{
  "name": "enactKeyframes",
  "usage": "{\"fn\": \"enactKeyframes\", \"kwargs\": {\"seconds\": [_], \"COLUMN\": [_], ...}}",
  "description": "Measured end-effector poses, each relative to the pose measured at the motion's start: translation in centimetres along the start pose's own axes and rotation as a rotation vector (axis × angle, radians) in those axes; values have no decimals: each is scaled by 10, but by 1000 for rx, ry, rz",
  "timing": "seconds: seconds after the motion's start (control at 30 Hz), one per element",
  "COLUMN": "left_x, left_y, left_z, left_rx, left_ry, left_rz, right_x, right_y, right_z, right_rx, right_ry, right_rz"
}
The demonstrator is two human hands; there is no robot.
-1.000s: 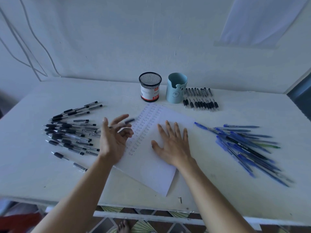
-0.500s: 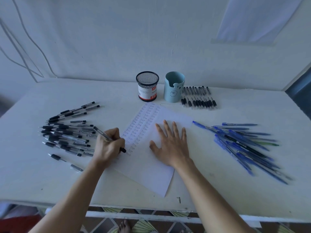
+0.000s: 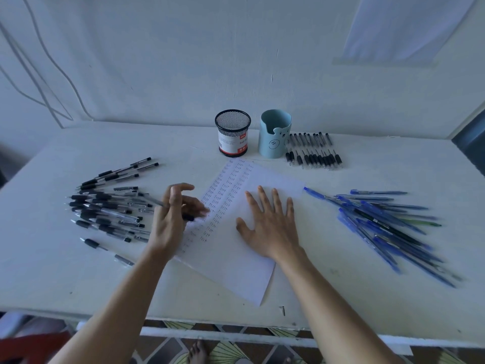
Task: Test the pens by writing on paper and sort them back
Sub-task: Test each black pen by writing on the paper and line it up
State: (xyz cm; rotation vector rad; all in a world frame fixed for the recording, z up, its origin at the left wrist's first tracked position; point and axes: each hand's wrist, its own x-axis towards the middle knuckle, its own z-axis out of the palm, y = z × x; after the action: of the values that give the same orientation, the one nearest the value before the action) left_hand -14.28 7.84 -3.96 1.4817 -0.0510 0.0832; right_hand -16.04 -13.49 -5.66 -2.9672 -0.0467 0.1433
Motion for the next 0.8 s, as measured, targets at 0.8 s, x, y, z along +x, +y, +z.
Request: {"fn": "enactKeyframes", "kwargs": {"seconds": [0.8], "left_x": [-1], "left_y": [10], "left_z": [7], "left_rx": [-29], "left_ry": [-167], "left_rz": [-180], "right_x": [-1], "right_y": [0], "right_z": [1], "right_rx": [13], "right_ry": [26], "right_rz": [0]}}
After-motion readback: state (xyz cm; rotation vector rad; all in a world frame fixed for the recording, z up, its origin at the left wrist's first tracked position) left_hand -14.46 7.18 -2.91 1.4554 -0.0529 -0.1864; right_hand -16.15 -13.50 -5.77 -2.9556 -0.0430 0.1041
